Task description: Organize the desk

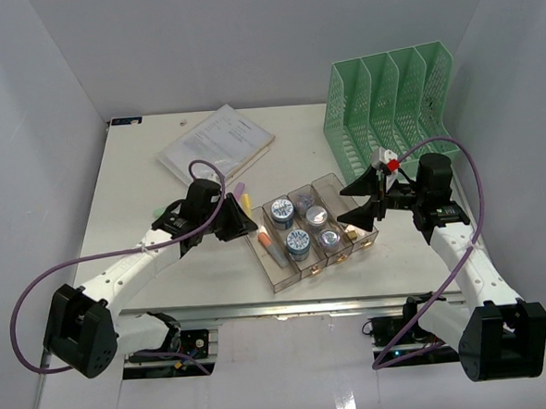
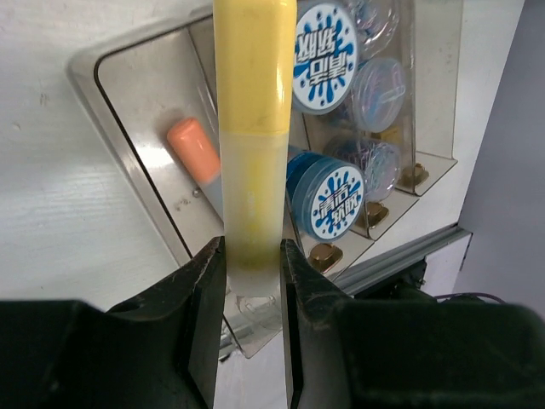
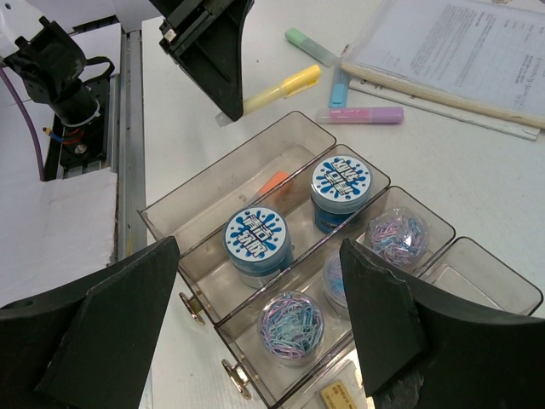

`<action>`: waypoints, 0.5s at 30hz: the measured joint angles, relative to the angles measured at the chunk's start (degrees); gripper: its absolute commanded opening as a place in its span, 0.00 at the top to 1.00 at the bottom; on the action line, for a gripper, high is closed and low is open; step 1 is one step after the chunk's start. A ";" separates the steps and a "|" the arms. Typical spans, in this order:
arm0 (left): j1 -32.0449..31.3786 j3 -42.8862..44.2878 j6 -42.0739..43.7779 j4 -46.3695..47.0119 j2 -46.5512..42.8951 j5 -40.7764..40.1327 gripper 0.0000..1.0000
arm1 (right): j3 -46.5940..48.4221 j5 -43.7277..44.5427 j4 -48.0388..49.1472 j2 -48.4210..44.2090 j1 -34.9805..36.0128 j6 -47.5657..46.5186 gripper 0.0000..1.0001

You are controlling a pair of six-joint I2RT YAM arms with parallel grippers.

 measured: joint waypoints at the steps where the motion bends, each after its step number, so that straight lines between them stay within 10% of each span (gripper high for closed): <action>1: -0.15 -0.60 -0.75 0.45 0.13 0.36 0.98 | 0.00 -0.01 0.00 0.00 0.00 0.00 0.17; 15: -2.87 -3.27 -5.55 7.75 5.61 2.56 0.86 | 0.00 0.02 0.00 0.00 -0.07 0.00 0.17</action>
